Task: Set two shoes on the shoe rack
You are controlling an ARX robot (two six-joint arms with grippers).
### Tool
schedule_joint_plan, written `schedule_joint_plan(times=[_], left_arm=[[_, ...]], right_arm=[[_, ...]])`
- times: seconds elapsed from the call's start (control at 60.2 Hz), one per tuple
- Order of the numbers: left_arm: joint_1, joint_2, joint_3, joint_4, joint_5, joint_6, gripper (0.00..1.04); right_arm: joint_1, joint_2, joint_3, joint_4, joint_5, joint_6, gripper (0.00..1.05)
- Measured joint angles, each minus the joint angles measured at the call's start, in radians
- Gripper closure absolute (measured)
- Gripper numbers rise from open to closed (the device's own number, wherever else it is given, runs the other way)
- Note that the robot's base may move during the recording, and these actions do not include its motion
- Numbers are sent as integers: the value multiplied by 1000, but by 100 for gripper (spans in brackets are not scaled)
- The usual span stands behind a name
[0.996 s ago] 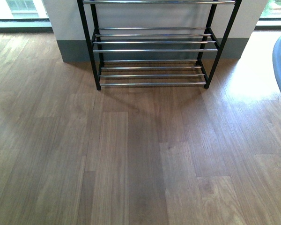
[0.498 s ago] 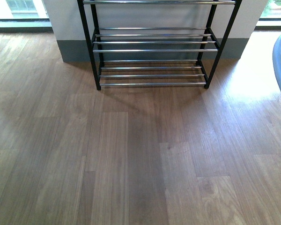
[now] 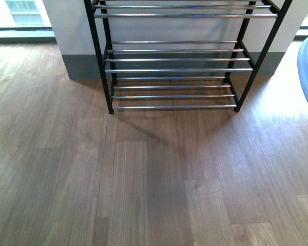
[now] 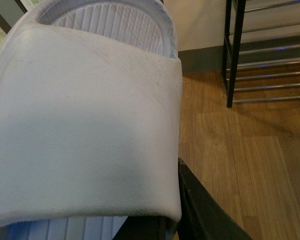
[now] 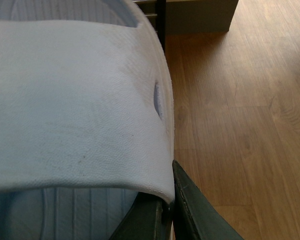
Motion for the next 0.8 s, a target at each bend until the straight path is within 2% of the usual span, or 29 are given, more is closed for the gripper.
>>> schedule_joint_plan(times=[0.797], left_arm=[[0,3,0,0,-2,0,103]], right_arm=[[2,0,3,0,0,0,103]])
